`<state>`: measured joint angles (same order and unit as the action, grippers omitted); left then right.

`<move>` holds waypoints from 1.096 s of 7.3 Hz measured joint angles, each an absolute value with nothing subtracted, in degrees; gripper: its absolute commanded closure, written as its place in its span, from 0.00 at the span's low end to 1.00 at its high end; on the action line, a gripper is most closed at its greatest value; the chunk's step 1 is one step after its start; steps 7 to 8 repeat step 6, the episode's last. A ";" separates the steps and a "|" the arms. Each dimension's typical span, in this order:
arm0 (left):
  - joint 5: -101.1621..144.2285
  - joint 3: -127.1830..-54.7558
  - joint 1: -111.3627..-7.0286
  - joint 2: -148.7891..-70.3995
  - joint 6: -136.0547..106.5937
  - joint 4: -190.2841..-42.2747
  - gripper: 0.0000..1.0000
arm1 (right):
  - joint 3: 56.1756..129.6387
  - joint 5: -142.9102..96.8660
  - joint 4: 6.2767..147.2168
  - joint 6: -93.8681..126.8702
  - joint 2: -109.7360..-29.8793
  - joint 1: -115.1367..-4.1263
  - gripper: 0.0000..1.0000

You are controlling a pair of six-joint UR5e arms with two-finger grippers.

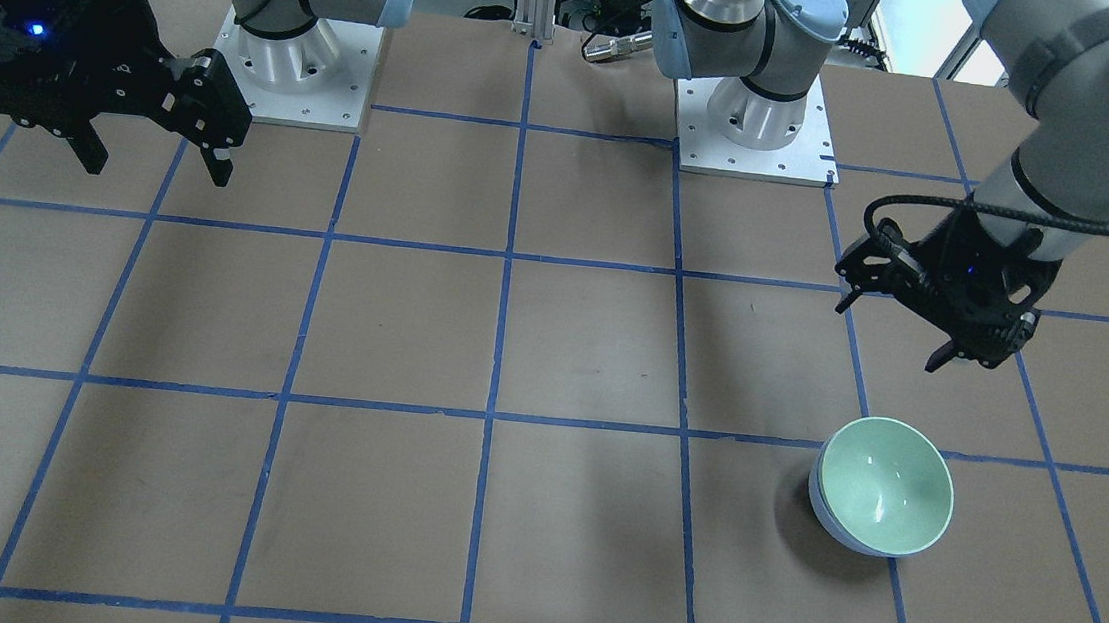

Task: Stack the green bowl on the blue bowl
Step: 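Lower the green bowl into the blue bowl and open the left gripper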

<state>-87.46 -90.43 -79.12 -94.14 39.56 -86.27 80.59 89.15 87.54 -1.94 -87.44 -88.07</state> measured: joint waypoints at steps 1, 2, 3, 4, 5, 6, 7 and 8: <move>-87.46 -88.70 -81.24 -92.64 30.03 -91.15 0.00 | 80.60 89.13 87.54 -1.94 -87.45 -88.07 0.00; -87.42 -87.95 -83.39 -91.38 20.79 -94.44 0.00 | 80.60 89.12 87.54 -1.94 -87.44 -88.07 0.00; -87.53 -87.68 -86.17 -90.58 12.88 -96.19 0.00 | 80.59 89.12 87.54 -1.93 -87.41 -88.07 0.00; -87.73 -87.47 -88.98 -90.35 6.70 -96.73 0.00 | 80.60 89.12 87.54 -1.94 -87.40 -88.07 0.00; -88.07 -87.31 -90.72 -90.35 3.05 -96.83 0.00 | 80.59 89.12 87.54 -1.93 -87.41 -88.07 0.00; -88.53 -87.19 -91.52 -90.34 1.10 -96.81 0.00 | 80.59 89.12 87.54 -1.93 -87.43 -88.07 0.00; -88.53 -87.19 -91.52 -90.34 1.10 -96.81 0.00 | 80.59 89.12 87.54 -1.93 -87.43 -88.07 0.00; -88.53 -87.19 -91.52 -90.34 1.10 -96.81 0.00 | 80.59 89.12 87.54 -1.93 -87.43 -88.07 0.00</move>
